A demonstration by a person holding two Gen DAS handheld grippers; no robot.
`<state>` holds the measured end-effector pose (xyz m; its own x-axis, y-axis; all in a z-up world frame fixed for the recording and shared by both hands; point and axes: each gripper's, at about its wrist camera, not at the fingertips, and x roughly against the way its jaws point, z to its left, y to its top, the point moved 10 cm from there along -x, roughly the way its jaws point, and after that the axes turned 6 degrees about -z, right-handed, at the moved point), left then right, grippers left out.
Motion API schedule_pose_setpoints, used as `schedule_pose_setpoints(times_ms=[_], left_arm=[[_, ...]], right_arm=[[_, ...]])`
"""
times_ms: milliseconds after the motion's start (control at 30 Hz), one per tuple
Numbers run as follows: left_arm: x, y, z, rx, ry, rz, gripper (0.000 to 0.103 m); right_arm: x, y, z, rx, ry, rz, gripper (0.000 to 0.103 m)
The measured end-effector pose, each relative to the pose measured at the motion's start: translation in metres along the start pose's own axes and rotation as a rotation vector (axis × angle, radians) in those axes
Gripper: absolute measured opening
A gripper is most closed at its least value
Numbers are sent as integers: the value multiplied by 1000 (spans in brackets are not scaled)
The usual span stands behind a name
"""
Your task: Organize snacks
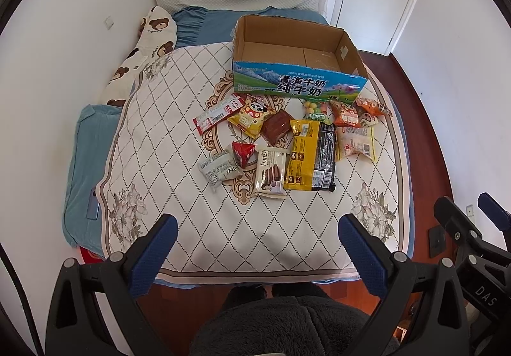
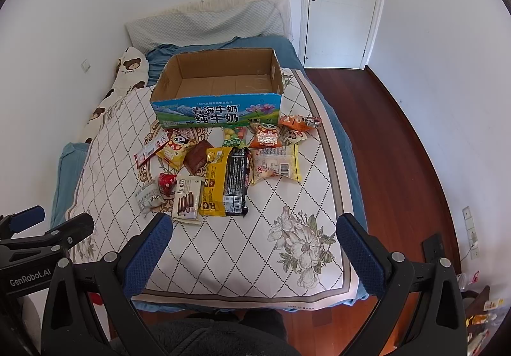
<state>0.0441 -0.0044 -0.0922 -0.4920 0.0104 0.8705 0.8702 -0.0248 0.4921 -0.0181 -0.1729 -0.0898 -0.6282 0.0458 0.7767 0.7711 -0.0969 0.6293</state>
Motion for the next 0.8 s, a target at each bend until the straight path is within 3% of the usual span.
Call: schedule_pose_setpoints(times_ms=[300,433,600,800], left_arm=[[-7,5,-4,-3,-1,-4,103],[-33,15,-2,-18,31,-22,103],[-100,33,2,-93,122,-3,103],[-205,24,-9,-188,93,172,103]], right_arm=[[-4,2,0,-1,1,3,103],[-18,4,-3,-21,8,-1,103],[-77,3,-8,-97,52,46,103],[-169,-11,-11,-158,81,165,103]])
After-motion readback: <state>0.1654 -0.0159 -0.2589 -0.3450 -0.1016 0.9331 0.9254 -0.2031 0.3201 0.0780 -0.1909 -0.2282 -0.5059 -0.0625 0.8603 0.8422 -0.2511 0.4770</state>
